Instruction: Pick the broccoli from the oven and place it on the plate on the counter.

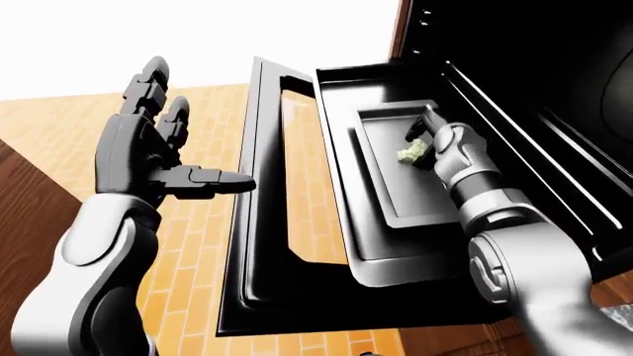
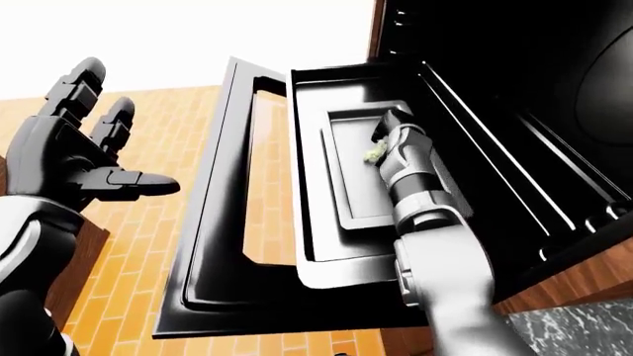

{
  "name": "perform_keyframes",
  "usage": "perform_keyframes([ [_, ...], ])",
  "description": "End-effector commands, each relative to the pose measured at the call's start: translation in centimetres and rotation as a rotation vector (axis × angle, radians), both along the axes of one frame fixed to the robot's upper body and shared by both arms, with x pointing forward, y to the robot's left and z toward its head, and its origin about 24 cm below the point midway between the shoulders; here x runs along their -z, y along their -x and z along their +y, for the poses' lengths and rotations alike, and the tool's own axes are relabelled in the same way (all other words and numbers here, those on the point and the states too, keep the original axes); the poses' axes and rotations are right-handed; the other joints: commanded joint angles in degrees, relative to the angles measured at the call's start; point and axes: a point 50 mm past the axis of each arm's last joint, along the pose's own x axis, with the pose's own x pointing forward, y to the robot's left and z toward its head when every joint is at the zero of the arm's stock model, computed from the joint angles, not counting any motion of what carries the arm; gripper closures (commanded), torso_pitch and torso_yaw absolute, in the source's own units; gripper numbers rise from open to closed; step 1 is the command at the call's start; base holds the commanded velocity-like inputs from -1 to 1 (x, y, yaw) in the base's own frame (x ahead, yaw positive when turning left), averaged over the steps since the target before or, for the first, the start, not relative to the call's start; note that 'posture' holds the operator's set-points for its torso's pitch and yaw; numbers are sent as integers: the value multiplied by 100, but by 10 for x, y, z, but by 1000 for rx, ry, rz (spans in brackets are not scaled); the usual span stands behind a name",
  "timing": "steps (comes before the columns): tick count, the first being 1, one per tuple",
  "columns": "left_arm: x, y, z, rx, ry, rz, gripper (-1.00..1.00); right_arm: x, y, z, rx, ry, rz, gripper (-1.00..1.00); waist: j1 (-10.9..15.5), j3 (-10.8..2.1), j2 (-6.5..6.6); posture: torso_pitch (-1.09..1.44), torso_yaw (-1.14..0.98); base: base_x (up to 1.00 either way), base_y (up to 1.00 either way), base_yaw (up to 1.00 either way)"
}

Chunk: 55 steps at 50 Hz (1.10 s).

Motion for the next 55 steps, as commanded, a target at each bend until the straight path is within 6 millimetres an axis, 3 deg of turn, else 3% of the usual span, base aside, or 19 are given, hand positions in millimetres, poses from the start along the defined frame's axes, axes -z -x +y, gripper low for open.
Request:
perform_keyframes([
  [1,-13,5,0,-3,-11,-80,-100,4,1,1,-7,3,53,18,0,-115,22,24,0,0,0,0],
  [3,-12,5,0,-2,-11,-80,-100,7,1,1,-9,18,56,40,5,-118,16,25,0,0,0,0],
  [4,-11,4,0,-2,-10,-80,-100,6,1,1,-7,13,51,65,8,-118,13,25,0,0,0,0],
  [6,-11,4,0,-2,-10,-79,-100,6,1,-1,-3,25,50,74,17,-118,6,25,0,0,0,0],
  [8,-11,4,0,-3,-10,-78,-100,2,1,-3,-1,27,38,100,27,-112,3,25,0,0,0,0],
  [24,-15,8,-3,-4,-11,-89,-100,-47,-1,-8,-25,-29,-110,100,52,22,-9,26,0,0,0,0],
  [37,-22,11,-6,3,-23,-112,-100,-102,17,-13,-71,-53,-248,100,64,79,-31,24,0,0,0,0],
  [51,-24,15,-6,6,-17,-118,-100,-130,37,5,-150,-56,-324,100,36,-243,-16,12,0,0,0,0],
  [52,-25,17,-6,7,-15,-119,-100,-130,38,6,-157,-56,-326,100,33,-381,12,12,0,-12,0,0],
  [55,-25,16,-6,6,-10,-120,-100,-133,43,10,-171,-59,-330,100,-25,-621,30,12,0,-53,0,0],
])
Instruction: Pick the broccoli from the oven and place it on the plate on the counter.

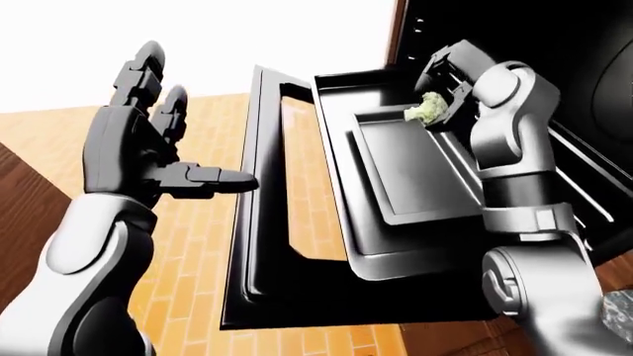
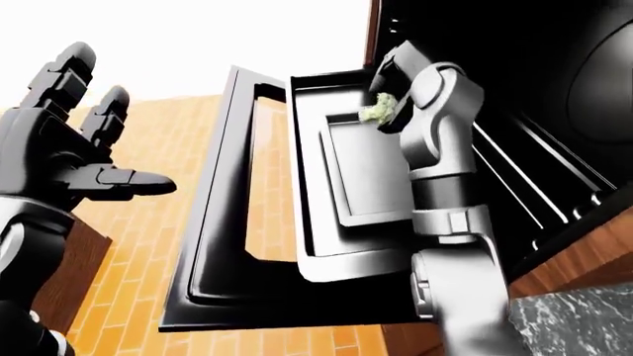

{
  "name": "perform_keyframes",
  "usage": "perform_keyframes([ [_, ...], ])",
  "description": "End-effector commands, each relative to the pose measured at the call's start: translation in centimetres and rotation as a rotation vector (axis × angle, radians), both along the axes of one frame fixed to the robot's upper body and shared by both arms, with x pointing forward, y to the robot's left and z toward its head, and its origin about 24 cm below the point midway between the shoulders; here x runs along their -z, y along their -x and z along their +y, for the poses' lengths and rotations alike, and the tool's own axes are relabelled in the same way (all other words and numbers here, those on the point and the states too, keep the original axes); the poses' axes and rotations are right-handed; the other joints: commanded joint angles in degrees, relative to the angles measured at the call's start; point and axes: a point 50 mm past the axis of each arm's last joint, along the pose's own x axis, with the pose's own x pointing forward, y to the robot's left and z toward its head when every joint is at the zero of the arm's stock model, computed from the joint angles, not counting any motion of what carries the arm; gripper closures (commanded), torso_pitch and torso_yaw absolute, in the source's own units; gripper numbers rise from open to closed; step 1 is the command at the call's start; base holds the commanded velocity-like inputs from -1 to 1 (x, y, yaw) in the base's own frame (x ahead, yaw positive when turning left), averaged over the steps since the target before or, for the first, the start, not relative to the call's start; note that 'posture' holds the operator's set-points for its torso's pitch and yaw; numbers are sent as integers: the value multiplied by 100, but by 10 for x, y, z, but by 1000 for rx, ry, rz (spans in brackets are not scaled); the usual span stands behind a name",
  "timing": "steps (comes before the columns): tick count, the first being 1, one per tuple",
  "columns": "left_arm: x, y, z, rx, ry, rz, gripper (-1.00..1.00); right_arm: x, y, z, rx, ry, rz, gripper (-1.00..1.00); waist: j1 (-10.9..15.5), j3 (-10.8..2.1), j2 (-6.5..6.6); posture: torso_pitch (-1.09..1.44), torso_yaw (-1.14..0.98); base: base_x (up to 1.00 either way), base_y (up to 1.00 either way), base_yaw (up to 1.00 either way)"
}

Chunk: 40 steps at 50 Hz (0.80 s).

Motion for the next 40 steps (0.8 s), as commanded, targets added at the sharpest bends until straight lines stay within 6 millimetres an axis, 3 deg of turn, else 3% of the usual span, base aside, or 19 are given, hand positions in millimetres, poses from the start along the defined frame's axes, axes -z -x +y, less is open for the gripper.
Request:
perform_keyframes([
  [1,-12,6,1,-9,-5,-80,-100,-26,8,6,-22,15,-96,100,27,-252,-94,12,0,-83,3,0],
  [4,-14,8,2,-10,-5,-82,-100,-32,12,7,-29,14,-108,100,0,-265,-333,12,0,-98,9,0],
  [5,-15,8,2,-10,-4,-84,-100,-33,13,8,-30,14,-110,100,13,-253,-340,12,0,-100,9,0],
  [12,-18,9,2,-9,-4,-90,-100,-35,15,11,-41,14,-117,100,179,-156,40,12,0,-100,12,0],
  [13,-18,9,2,-10,-4,-90,-100,-37,17,11,-41,14,-120,100,197,-169,189,12,0,-100,15,0],
  [14,-19,9,2,-9,-5,-92,-100,-38,18,11,-42,14,-121,100,224,-219,487,12,0,-100,14,0],
  [15,-19,9,2,-9,-6,-93,-100,-38,19,11,-42,14,-124,100,264,-139,378,12,0,-100,14,0],
  [17,-21,10,1,-7,-7,-95,-100,-41,22,11,-43,12,-129,100,272,-306,423,12,0,-100,15,0],
  [21,-22,11,0,-5,-11,-99,-100,-43,25,5,-19,-10,-134,100,273,-373,421,12,0,-100,-2,0],
  [22,-23,11,-1,-2,-10,-98,-100,-44,27,3,-8,-19,-145,100,171,-321,350,12,0,-83,0,-90],
  [26,-22,10,-6,7,-19,-100,-100,-44,30,1,-4,-42,-157,100,187,103,-83,12,0,-51,0,-100],
  [28,-23,12,-7,12,-21,-102,-100,-41,30,-1,2,-44,-156,100,146,71,-445,12,0,-41,0,-100],
  [29,-23,12,-7,11,-21,-102,-100,-43,31,-1,1,-47,-160,100,111,-110,-824,12,0,-42,0,-100],
  [30,-23,12,-7,12,-19,-103,-100,-45,33,-1,1,-47,-164,100,-20,192,-500,12,0,-41,0,-100],
  [31,-23,12,-7,14,-20,-104,-100,-47,34,-1,1,-48,-168,100,32,-113,-597,12,0,-41,0,-100],
  [32,-23,12,-7,15,-20,-104,-100,-47,35,-1,2,-50,-172,100,-5,-256,-576,12,0,-41,0,-100],
  [34,-23,12,-8,17,-20,-106,-100,-48,35,-3,5,-55,-175,100,-25,-176,-439,12,0,-40,0,-100],
  [38,-23,11,-8,18,-22,-107,-100,-48,36,-4,10,-59,-177,100,-29,121,-28,12,0,-28,0,-100],
  [40,-24,12,-9,17,-23,-108,-100,-48,36,-4,9,-59,-178,100,-26,178,226,12,0,-23,0,-100],
])
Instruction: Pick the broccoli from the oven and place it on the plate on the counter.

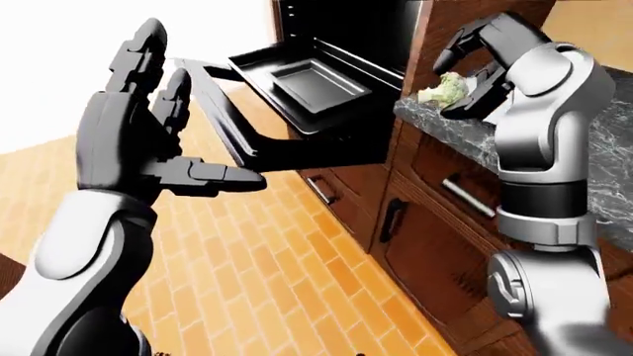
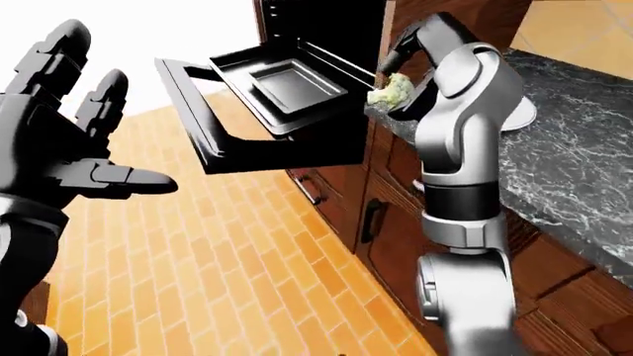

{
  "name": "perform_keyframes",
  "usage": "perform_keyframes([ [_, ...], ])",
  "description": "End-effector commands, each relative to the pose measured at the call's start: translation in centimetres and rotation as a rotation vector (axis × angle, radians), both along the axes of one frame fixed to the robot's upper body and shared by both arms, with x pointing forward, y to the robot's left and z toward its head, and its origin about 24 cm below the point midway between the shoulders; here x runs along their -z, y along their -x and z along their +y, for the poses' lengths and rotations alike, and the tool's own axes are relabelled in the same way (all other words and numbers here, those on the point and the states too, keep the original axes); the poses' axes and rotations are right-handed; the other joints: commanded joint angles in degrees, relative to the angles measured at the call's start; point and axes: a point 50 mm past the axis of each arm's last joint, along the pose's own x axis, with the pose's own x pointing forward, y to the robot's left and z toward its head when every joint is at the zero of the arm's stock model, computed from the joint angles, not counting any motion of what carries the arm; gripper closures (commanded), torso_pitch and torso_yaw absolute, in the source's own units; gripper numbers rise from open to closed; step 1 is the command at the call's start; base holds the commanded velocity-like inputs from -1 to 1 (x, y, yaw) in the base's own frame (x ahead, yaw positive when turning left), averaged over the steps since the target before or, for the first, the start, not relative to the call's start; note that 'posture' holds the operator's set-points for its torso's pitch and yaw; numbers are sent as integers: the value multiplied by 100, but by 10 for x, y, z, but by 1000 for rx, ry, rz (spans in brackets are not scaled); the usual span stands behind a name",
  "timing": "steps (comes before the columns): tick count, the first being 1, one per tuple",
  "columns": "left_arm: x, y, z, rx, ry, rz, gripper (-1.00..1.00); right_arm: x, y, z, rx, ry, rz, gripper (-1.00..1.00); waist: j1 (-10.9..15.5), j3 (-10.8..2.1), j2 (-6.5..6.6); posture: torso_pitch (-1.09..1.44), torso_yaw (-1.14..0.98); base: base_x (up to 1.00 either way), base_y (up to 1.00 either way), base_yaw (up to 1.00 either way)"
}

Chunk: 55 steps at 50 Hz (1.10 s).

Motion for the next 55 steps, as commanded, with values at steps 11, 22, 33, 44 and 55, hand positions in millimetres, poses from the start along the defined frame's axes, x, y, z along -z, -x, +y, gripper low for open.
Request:
perform_keyframes([
  [11,-9,3,2,-16,1,-55,-100,-18,5,6,-22,15,-81,100,39,-143,-407,12,0,-16,0,-100],
  [22,-11,0,1,-15,-2,-60,-100,-23,4,14,-58,34,-114,100,193,-78,-514,12,0,15,0,-6],
  [33,-12,1,1,-14,0,-62,-100,-21,3,15,-62,36,-111,100,92,-79,-108,12,0,46,0,0],
  [44,-8,-1,3,-15,6,-57,-100,-19,0,17,-68,32,-111,100,15,-167,-161,12,0,68,0,0],
  [55,-7,-2,4,-17,9,-56,-100,-18,-1,19,-72,34,-109,100,265,-357,-761,12,0,87,0,0],
])
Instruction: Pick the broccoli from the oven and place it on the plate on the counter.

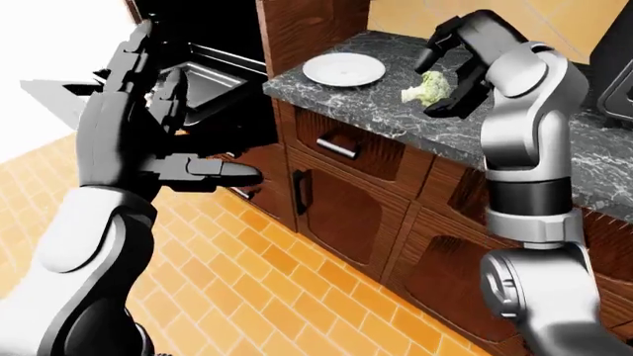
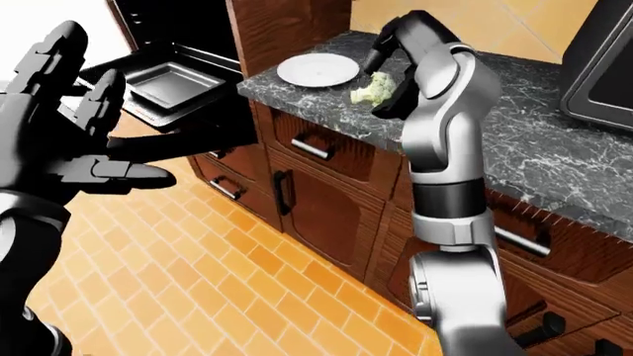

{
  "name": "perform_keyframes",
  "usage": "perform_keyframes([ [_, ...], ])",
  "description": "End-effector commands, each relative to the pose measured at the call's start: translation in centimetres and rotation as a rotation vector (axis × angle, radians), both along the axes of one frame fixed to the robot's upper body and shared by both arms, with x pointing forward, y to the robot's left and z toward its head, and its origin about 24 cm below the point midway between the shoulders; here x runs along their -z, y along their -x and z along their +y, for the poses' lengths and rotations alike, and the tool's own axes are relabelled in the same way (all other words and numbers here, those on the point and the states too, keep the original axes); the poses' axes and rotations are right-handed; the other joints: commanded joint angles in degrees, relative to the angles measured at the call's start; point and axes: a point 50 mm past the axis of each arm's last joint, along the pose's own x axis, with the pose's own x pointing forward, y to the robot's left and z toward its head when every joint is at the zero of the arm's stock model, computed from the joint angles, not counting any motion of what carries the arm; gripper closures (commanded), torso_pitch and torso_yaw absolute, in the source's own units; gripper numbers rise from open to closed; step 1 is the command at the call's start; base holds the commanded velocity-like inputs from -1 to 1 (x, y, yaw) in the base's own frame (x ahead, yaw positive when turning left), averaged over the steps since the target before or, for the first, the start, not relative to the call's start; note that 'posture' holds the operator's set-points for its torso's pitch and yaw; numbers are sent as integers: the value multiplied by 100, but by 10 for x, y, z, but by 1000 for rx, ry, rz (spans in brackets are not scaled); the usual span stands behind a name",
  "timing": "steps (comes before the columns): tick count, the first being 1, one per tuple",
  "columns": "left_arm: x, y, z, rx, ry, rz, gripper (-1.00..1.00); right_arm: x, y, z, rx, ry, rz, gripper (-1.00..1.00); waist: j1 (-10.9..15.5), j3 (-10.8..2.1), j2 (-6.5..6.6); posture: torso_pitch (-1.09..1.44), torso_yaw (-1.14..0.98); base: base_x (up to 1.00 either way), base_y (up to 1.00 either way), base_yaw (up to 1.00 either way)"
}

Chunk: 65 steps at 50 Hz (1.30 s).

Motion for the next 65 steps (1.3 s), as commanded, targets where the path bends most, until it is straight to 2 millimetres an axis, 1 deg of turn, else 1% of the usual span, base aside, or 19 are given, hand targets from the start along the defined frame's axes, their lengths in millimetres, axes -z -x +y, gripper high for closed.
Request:
perform_keyframes([
  [1,-9,4,0,0,-9,-55,-100,-18,6,-1,9,7,-82,100,13,-77,-73,12,0,88,0,0],
  [7,-10,2,3,-4,-6,-57,-100,-21,6,0,6,6,-90,100,-99,-57,-22,12,0,74,0,0],
  [9,-12,3,3,-6,-5,-58,-100,-22,7,0,4,8,-92,100,-86,-194,56,12,0,16,0,0],
  [11,-12,4,5,-9,-4,-59,-100,-23,8,0,1,11,-95,100,-124,-147,260,12,0,2,0,0],
  [13,-13,4,8,-15,-1,-61,-100,-25,8,1,-3,15,-100,100,-115,-294,830,12,0,0,0,0],
  [14,-13,4,8,-16,0,-61,-100,-25,9,1,-3,16,-101,100,-162,17,663,12,0,0,0,0],
  [20,-15,5,10,-20,0,-64,-100,-30,11,1,-8,21,-117,100,-110,218,348,12,0,0,0,0],
  [22,-16,5,10,-20,1,-65,-100,-32,12,1,-8,21,-122,100,-88,180,222,12,0,0,0,0],
  [24,-16,6,10,-21,1,-65,-100,-33,13,2,-7,22,-128,100,-110,28,-108,12,0,0,3,0],
  [25,-17,7,11,-21,2,-66,-100,-33,13,2,-8,22,-129,100,-135,-86,96,12,0,0,14,0],
  [27,-17,7,12,-23,2,-67,-100,-32,12,4,-9,23,-129,100,-182,-262,-41,12,0,0,37,0],
  [30,-17,8,12,-24,3,-67,-100,-33,11,3,-6,14,-136,100,-37,-250,-123,12,0,0,35,28],
  [34,-16,8,13,-26,6,-67,-100,-32,11,3,-5,9,-136,100,-199,-89,371,12,0,0,0,100],
  [38,-16,7,13,-26,7,-67,-100,-32,10,3,-6,6,-131,100,-383,-179,809,12,0,0,4,75],
  [39,-16,7,13,-27,7,-66,-100,-33,10,2,-5,4,-136,100,-424,-207,656,12,0,0,0,0],
  [44,-16,8,13,-26,8,-66,-100,-36,11,3,-9,1,-146,100,-315,-26,550,12,0,0,0,0],
  [48,-16,8,13,-25,7,-67,-100,-37,11,4,-12,1,-148,100,-291,95,160,12,0,0,0,0],
  [52,-18,10,12,-21,6,-70,-100,-37,8,9,-24,-1,-147,100,-248,-72,305,12,0,0,0,0],
  [65,-24,14,11,-16,1,-81,-100,-36,-29,37,-59,-27,-118,100,-353,-47,430,12,0,0,0,0],
])
